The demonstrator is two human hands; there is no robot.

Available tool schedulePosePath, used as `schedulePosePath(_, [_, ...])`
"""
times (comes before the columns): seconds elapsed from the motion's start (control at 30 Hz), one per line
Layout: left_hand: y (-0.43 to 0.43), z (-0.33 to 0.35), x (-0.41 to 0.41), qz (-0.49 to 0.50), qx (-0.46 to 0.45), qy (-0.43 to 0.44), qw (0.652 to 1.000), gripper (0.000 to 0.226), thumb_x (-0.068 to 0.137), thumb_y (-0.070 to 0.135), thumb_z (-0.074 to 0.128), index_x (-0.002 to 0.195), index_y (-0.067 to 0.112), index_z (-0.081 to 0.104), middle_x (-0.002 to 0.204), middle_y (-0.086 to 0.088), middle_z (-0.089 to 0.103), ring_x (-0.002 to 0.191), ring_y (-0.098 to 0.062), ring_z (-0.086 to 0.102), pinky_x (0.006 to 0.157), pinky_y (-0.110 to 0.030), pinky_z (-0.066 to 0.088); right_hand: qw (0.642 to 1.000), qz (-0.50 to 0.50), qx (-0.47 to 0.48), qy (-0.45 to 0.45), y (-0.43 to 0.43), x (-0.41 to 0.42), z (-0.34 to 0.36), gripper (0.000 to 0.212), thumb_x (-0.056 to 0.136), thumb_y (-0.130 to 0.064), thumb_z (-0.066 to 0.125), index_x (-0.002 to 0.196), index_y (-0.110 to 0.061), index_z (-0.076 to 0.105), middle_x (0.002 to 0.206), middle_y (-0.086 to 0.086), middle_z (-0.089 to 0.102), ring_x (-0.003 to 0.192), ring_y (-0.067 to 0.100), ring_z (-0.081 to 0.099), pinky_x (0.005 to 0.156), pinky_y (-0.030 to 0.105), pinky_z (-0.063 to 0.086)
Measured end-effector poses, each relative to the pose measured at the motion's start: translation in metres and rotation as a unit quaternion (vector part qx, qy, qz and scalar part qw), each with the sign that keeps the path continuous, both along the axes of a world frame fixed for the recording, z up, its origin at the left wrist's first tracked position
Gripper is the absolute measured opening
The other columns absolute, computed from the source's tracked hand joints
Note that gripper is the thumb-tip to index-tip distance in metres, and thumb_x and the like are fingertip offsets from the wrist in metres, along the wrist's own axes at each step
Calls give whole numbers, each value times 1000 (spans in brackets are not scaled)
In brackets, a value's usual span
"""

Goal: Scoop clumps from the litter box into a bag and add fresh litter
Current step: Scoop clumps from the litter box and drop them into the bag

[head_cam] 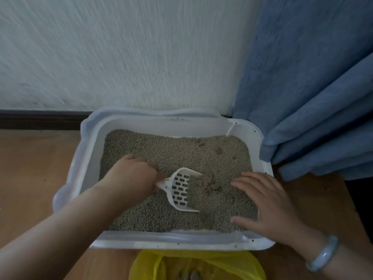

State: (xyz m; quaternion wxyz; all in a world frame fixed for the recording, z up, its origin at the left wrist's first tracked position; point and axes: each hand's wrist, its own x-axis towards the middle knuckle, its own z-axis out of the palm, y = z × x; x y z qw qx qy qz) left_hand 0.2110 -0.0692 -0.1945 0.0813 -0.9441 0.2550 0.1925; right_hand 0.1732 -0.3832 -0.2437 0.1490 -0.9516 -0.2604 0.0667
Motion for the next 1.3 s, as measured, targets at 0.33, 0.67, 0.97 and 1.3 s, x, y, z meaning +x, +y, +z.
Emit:
schedulePosePath(0.33, [-40,-25,1,-7,-72,43,996,39,97,39,39,136,37,42,131,9,51,121,-19,47,100,-36,31,999,-34,39,2,0,-1,-2,82,73,-71,54,137,-22,36,134,-5,47,127,10,37,108,26,22])
schedulePosePath(0.67, [-62,-58,4,20,-197,78,977,29,94,38,46,122,35,53,111,8,58,102,-16,55,87,-32,38,993,-80,75,-45,-1,-2,-6,86,73,-65,59,139,-17,33,144,-4,32,138,12,22,115,33,15])
schedulePosePath(0.97, [-47,-68,7,30,-263,96,960,26,90,32,54,116,35,57,106,11,60,98,-12,53,86,-32,40,989,-108,86,-52,-2,-3,-10,91,71,-67,58,142,-21,24,147,-2,26,140,12,17,115,40,15])
schedulePosePath(1.3, [-2,-33,6,104,-357,34,928,35,84,37,51,119,37,50,103,10,65,89,-13,60,75,-33,49,990,-95,85,-55,-4,-3,-9,88,76,-72,49,142,-20,24,145,0,28,138,12,21,113,42,18])
